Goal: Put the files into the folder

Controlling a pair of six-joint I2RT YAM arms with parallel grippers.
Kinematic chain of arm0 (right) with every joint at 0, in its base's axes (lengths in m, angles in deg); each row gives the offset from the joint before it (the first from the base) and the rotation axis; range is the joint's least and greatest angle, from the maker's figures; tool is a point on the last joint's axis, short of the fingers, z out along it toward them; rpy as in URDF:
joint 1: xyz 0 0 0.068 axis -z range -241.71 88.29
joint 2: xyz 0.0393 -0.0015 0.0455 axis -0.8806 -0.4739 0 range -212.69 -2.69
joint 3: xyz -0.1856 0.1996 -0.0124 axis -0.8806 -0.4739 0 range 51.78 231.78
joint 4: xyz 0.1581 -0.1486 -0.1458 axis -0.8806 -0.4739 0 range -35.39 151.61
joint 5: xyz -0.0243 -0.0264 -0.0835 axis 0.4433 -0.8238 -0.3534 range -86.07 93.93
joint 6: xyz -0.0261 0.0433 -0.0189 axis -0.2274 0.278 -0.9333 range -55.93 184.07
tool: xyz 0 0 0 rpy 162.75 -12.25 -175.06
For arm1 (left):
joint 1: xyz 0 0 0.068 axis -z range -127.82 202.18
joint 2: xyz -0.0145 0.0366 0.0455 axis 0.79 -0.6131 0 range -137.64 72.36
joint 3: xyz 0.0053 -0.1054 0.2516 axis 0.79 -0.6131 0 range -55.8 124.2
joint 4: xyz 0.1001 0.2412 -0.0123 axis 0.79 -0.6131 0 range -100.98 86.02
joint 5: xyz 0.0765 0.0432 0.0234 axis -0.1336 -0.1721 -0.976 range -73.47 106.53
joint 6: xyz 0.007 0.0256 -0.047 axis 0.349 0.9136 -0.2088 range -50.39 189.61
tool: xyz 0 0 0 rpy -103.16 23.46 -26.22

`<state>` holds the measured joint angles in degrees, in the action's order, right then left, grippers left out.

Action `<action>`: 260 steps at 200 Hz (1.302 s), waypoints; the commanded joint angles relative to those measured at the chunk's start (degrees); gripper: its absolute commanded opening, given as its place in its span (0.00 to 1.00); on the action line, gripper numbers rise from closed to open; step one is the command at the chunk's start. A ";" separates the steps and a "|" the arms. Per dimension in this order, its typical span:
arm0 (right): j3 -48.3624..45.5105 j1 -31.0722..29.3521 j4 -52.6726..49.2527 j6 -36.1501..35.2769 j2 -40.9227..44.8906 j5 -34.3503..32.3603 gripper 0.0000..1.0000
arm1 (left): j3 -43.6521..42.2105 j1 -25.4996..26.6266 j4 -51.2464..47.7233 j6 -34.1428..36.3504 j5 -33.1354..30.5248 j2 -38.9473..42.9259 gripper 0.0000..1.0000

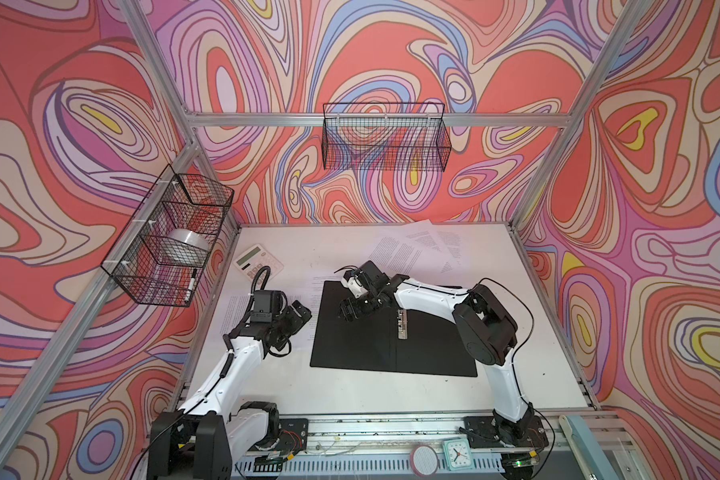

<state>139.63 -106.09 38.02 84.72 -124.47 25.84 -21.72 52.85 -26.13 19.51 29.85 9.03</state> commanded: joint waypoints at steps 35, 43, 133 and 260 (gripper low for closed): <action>-3.92 -0.34 1.26 0.17 2.30 -0.85 0.86 | 5.01 -9.87 0.95 0.79 1.57 -7.67 0.98; -4.39 -0.37 1.21 0.27 2.57 -1.20 0.86 | 5.60 -11.31 1.44 0.94 2.20 -9.32 0.98; -8.31 -0.36 3.03 1.68 4.01 -1.44 0.90 | 8.15 -22.05 6.50 2.78 2.17 -18.23 0.97; -7.30 -0.36 3.29 3.54 1.51 -1.65 0.90 | -0.44 -20.02 15.89 3.35 4.57 -24.07 0.94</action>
<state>132.66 -106.12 42.52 87.25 -121.41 24.90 -16.82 29.90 -6.07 23.11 33.43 -14.18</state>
